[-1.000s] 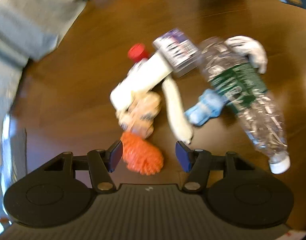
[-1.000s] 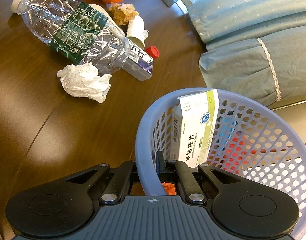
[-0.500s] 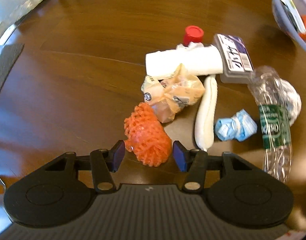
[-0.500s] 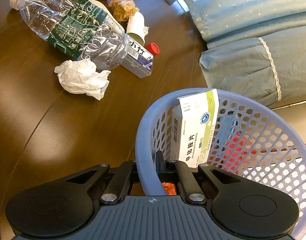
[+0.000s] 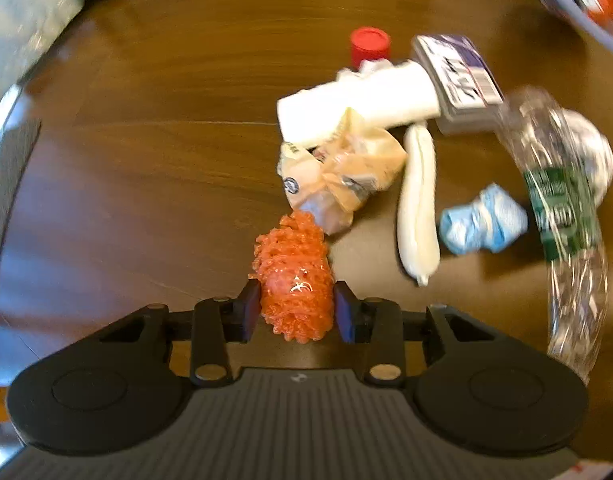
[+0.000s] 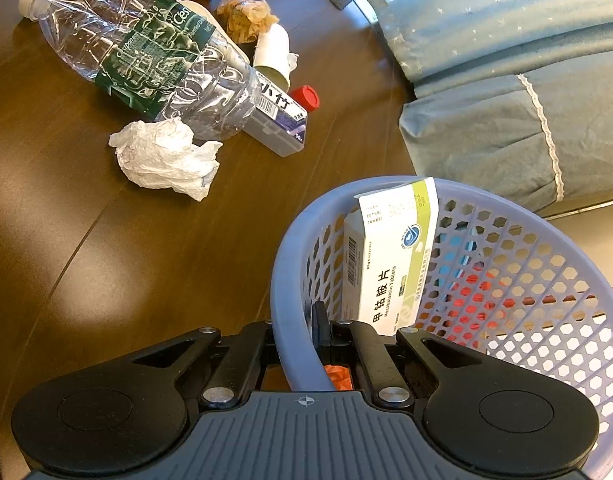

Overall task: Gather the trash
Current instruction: 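Grasp the orange mesh net with the left tool and lift it toward the basket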

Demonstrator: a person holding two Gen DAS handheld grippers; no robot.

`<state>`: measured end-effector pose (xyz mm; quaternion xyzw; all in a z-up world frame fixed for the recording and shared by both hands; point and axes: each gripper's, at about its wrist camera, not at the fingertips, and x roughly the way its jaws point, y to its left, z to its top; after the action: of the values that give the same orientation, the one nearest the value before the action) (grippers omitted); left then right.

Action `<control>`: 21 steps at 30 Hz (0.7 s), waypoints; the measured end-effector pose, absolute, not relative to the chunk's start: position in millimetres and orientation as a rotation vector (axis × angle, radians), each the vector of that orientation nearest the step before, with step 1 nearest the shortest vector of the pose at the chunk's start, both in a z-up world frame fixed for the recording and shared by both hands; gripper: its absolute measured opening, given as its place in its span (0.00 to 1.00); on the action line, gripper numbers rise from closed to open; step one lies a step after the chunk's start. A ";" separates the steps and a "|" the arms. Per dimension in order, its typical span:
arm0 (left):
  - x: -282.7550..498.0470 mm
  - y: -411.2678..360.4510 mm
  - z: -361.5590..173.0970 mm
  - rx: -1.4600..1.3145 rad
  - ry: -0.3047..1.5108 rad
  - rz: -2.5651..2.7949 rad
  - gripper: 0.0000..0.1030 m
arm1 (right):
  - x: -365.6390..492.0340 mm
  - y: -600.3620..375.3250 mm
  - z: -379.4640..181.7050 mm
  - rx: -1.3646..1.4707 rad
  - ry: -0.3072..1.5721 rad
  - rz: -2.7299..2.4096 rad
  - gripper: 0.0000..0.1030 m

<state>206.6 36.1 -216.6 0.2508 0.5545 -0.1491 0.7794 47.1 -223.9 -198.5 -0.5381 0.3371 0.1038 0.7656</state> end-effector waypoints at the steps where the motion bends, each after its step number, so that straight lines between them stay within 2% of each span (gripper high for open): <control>1: 204.0 34.2 -215.5 0.571 1.191 -0.336 0.32 | 47.1 -223.9 -198.6 -1.169 0.733 0.226 0.00; 7: 184.9 16.2 -190.8 0.850 1.060 -0.452 0.32 | 46.8 -224.9 -198.5 -1.166 0.731 0.226 0.00; 14: 157.8 -24.3 -151.0 1.223 0.761 -0.620 0.32 | 46.9 -225.6 -198.0 -1.165 0.732 0.230 0.00; 21: 154.6 -89.9 -110.2 1.293 0.540 -0.783 0.32 | 45.3 -223.1 -195.4 -1.160 0.737 0.237 0.00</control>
<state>154.6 -89.9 -110.2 0.5794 0.2418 -0.3506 0.6949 45.3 -223.1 -195.4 -0.5340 0.3395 0.1090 0.7666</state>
